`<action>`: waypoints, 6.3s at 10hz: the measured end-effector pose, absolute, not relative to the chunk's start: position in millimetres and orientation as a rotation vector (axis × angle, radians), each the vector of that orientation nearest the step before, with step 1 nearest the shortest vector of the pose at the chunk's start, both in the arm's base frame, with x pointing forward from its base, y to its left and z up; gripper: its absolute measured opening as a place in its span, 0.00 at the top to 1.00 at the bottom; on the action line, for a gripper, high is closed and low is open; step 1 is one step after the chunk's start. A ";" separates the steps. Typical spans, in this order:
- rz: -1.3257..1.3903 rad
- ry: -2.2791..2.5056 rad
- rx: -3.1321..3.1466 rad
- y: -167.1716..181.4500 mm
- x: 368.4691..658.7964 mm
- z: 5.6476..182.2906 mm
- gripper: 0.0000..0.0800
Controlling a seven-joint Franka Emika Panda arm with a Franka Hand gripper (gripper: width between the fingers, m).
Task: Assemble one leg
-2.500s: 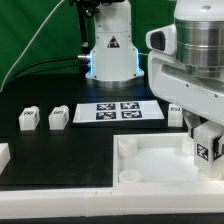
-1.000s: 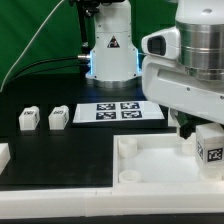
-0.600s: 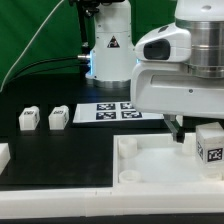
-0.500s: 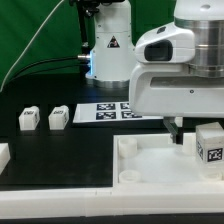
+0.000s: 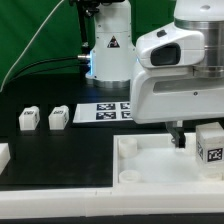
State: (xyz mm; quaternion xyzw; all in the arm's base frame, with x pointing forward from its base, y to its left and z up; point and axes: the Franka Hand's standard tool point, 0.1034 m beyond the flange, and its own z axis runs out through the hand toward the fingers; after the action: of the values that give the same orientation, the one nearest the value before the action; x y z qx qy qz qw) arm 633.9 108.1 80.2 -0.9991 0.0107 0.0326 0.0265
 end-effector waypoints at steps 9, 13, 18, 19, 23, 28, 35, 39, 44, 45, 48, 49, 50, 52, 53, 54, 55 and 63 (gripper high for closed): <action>0.109 0.583 -3.041 109.0 633.3 78.9 0.63; 0.128 1.254 -2.850 111.5 632.1 78.3 0.63; 0.146 1.947 -2.450 114.9 631.2 77.9 0.63; 0.146 1.967 -2.435 115.7 631.0 77.9 0.63; 0.147 1.922 -2.469 116.7 630.7 77.5 0.35; 0.141 1.372 -2.794 115.2 630.5 76.3 0.19; 0.108 0.195 -3.075 106.3 633.3 77.4 0.19; 0.097 -0.151 -3.073 105.6 633.2 77.3 0.19; 0.098 -0.151 -3.073 105.6 633.2 77.3 0.56; 0.098 -0.151 -3.073 105.6 633.2 77.3 0.63; 0.101 -0.075 -3.077 105.7 633.0 77.1 0.63; 0.101 -0.054 -3.077 105.8 633.0 77.1 0.63; 0.107 0.099 -3.075 106.7 632.8 77.1 0.63; 0.118 0.446 -3.053 106.7 632.4 76.5 0.63; 0.122 0.575 -3.034 108.3 632.0 76.4 0.63; 0.130 0.789 -2.992 109.3 631.4 76.2 0.63; 0.135 0.938 -2.953 109.7 631.1 75.9 0.63; 0.164 1.949 -2.443 114.2 629.6 75.3 0.63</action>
Offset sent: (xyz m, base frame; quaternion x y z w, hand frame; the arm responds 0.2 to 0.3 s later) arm 0.0000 0.0000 0.0000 0.0000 0.0000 0.0000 1.0000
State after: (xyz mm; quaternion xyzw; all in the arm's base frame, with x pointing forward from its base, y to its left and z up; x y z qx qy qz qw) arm 629.6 114.2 75.3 -0.7806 0.6228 0.0523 0.0060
